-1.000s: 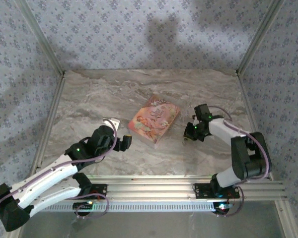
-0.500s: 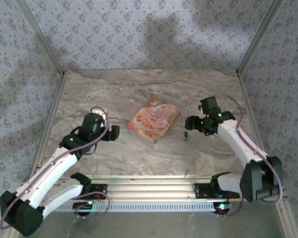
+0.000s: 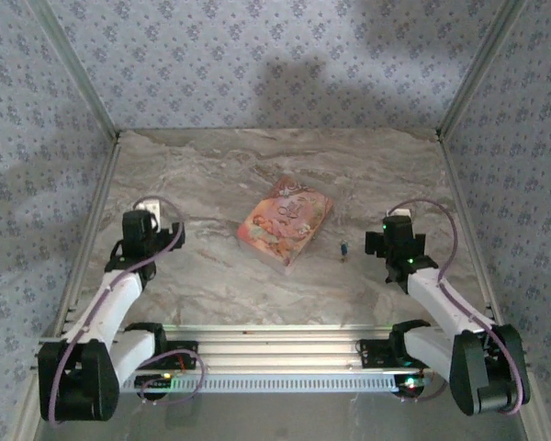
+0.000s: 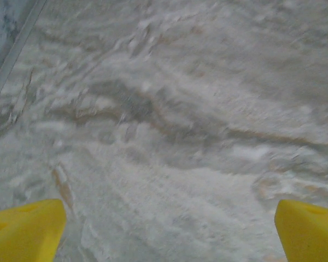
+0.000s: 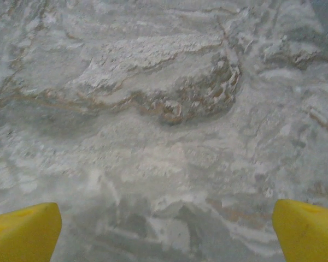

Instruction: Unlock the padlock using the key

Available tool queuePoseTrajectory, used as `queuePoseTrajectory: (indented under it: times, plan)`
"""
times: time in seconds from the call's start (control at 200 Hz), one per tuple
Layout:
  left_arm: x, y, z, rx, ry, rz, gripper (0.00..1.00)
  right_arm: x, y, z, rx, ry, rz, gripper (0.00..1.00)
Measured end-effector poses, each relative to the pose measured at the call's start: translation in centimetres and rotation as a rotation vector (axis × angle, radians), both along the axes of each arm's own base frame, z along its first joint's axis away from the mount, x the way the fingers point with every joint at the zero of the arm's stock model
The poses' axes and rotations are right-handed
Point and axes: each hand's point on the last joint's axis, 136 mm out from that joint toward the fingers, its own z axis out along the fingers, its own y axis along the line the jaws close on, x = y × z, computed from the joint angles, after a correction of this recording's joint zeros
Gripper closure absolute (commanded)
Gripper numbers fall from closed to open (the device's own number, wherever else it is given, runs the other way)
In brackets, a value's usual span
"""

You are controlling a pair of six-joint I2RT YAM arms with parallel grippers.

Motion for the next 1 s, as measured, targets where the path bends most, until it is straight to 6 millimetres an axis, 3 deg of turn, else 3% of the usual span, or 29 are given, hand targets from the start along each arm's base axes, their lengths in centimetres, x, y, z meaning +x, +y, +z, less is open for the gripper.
queuePoseTrajectory:
  times: [0.115,0.285,0.43,0.57,0.709,0.799,0.999]
  plan:
    - [-0.5,0.2,-2.2,0.000,-0.038,0.008,0.02,0.9,-0.6,-0.6,-0.009,-0.089,0.007,0.00]
    - [1.0,0.1,-3.0,0.004,-0.115,-0.004,0.02,1.7,-1.4,0.0,0.018,-0.227,0.027,0.00]
    - [3.1,-0.1,-2.3,0.003,-0.196,-0.024,0.02,2.9,-2.9,0.9,0.055,-0.326,-0.001,0.00]
    - [4.8,0.4,-2.9,-0.004,-0.224,-0.021,0.02,4.7,-2.0,0.0,0.089,-0.332,0.055,0.00]
    - [6.8,0.1,-5.3,-0.026,-0.167,-0.048,0.02,6.8,-1.1,-1.7,0.115,-0.315,0.107,0.00]
    - [7.6,0.0,-4.6,-0.032,-0.186,-0.054,0.02,7.2,-1.1,-2.4,0.119,-0.284,0.104,0.00]
    - [8.3,0.3,-3.7,-0.030,-0.214,-0.047,0.02,9.0,-1.5,-0.4,0.094,-0.333,0.083,0.00]
